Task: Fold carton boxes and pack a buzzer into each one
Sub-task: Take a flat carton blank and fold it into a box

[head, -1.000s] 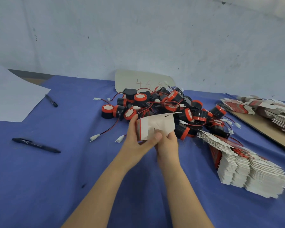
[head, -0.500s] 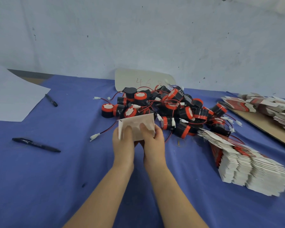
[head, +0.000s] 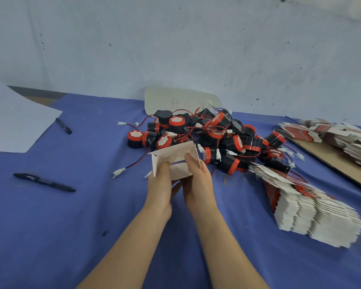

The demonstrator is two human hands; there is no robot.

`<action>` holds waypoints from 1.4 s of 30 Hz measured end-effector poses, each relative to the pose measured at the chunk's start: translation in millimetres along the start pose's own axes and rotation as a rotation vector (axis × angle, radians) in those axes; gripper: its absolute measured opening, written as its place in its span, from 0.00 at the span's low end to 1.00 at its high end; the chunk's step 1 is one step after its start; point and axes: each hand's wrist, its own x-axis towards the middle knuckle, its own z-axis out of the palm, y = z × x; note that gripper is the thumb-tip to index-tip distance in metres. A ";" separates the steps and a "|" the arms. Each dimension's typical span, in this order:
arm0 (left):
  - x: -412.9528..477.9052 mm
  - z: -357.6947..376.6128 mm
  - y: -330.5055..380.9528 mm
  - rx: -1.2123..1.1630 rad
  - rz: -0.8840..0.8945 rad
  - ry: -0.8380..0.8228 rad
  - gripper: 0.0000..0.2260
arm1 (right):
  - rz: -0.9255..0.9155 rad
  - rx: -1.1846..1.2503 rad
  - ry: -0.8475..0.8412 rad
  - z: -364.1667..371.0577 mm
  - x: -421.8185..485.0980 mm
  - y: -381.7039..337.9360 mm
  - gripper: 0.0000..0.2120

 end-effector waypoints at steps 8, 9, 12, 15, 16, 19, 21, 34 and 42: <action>1.7 1.9 2.3 0.155 0.095 0.000 0.15 | -0.109 -0.241 0.071 -3.7 3.9 6.4 0.14; 1.5 2.6 2.0 0.203 0.151 -0.004 0.14 | -0.123 -0.269 0.076 -4.0 3.7 7.0 0.16; 0.4 3.0 0.4 0.239 0.227 -0.017 0.13 | -0.122 -0.279 0.080 -4.2 3.1 7.6 0.16; 1.1 2.1 -1.4 0.253 0.221 0.029 0.12 | -0.109 -0.244 0.072 -4.4 3.0 9.5 0.20; 1.5 1.6 -1.6 0.226 0.201 0.042 0.12 | -0.107 -0.240 0.066 -4.3 3.2 10.2 0.22; 2.7 -1.0 0.2 0.118 0.133 0.055 0.13 | -0.096 -0.240 0.041 -2.5 3.3 11.4 0.20; 3.0 -2.7 1.8 0.095 0.124 0.075 0.13 | -0.095 -0.251 0.042 -2.7 3.8 12.5 0.16; 0.6 -0.7 -0.6 0.246 0.258 0.041 0.13 | -0.142 -0.312 0.148 -5.0 4.3 13.2 0.15; 5.8 -1.3 0.6 0.300 0.259 0.058 0.15 | -0.107 -0.251 0.182 -4.2 3.7 12.9 0.16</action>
